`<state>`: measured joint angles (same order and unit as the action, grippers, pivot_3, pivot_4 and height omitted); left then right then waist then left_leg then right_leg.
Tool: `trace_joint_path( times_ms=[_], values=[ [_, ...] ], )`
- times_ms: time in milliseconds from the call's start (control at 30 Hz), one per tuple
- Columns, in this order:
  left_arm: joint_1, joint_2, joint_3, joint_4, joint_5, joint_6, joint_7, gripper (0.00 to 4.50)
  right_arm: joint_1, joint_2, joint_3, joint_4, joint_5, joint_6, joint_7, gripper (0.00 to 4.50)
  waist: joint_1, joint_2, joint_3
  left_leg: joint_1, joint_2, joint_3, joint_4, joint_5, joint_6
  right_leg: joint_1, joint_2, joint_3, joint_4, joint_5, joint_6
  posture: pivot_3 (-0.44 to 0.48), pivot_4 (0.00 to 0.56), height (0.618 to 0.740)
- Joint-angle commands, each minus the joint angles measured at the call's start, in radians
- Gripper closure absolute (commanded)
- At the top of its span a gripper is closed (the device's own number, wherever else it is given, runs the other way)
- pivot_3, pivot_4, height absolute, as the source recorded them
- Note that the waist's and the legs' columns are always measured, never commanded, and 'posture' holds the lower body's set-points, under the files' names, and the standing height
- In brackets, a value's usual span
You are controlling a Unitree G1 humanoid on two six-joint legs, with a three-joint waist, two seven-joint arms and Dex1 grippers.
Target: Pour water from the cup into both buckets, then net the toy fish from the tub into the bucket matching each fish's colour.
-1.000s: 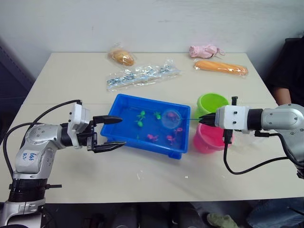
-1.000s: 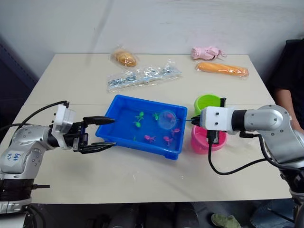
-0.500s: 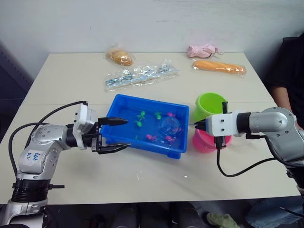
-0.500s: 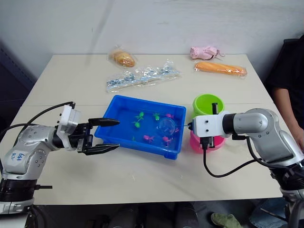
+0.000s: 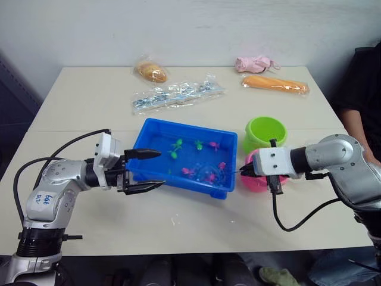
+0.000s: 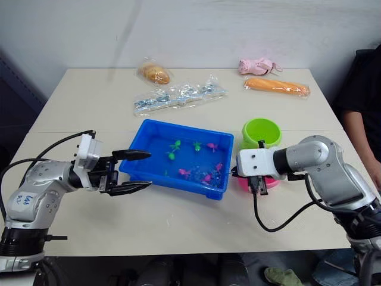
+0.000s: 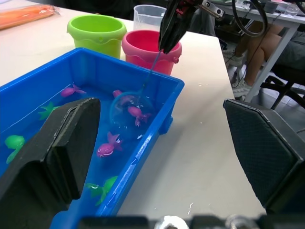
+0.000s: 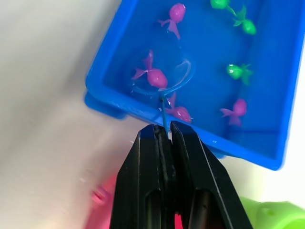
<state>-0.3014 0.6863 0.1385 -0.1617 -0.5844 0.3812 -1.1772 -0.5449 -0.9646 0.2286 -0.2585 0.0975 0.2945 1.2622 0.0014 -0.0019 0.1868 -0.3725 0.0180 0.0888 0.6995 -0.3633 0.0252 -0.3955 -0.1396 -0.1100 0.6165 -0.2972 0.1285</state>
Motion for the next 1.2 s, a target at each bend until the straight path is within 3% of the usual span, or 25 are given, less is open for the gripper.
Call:
trace_joint_path(
  times_ms=[33, 300, 600, 900, 1200],
  values=[
    [0.012, 0.004, 0.014, -0.043, -0.016, -0.013, 0.008, 0.05, -0.033, 0.024, -0.071, -0.044, 0.109, 0.227, -0.024, 4.5, -0.001, 0.0, 0.0, 0.0, 0.0, 0.0, 0.0, 0.0, 0.0, 0.0, 0.0, 0.0, 0.0, 0.0, 0.0, 0.0, 0.15, 0.74],
    [0.02, 0.012, 0.02, -0.044, -0.015, -0.013, 0.009, 0.05, -0.082, 0.081, -0.187, -0.053, 0.311, 0.572, -0.103, 4.5, -0.002, 0.0, 0.0, 0.0, 0.0, 0.0, 0.0, 0.0, 0.0, 0.0, 0.0, 0.0, 0.001, 0.0, 0.0, 0.0, 0.15, 0.74],
    [0.004, 0.01, 0.024, -0.038, -0.023, -0.009, 0.013, 0.05, 0.015, 0.071, -0.363, -0.065, 0.461, 0.624, -0.144, 4.5, 0.0, 0.0, 0.0, 0.0, -0.001, 0.0, 0.0, 0.0, 0.0, 0.0, -0.001, 0.0, 0.0, 0.0, 0.0, 0.0, 0.15, 0.74],
    [-0.066, -0.037, -0.009, -0.018, -0.062, 0.028, 0.019, 0.05, 0.322, 0.05, -0.695, -0.216, 0.527, 0.525, -0.177, 4.5, 0.014, 0.0, 0.0, 0.0, -0.001, 0.0, 0.0, 0.0, 0.0, 0.0, -0.001, 0.001, 0.001, 0.0, 0.0, 0.0, 0.15, 0.74],
    [-0.179, -0.096, -0.101, 0.085, -0.042, 0.025, -0.042, 0.05, 0.702, 0.198, -1.06, -0.388, 0.486, 0.36, -0.26, 4.5, 0.026, 0.0, 0.0, 0.002, -0.004, 0.001, -0.001, 0.0, 0.0, 0.002, 0.001, 0.002, 0.0, 0.0, 0.0, 0.0, 0.15, 0.74]
  ],
)
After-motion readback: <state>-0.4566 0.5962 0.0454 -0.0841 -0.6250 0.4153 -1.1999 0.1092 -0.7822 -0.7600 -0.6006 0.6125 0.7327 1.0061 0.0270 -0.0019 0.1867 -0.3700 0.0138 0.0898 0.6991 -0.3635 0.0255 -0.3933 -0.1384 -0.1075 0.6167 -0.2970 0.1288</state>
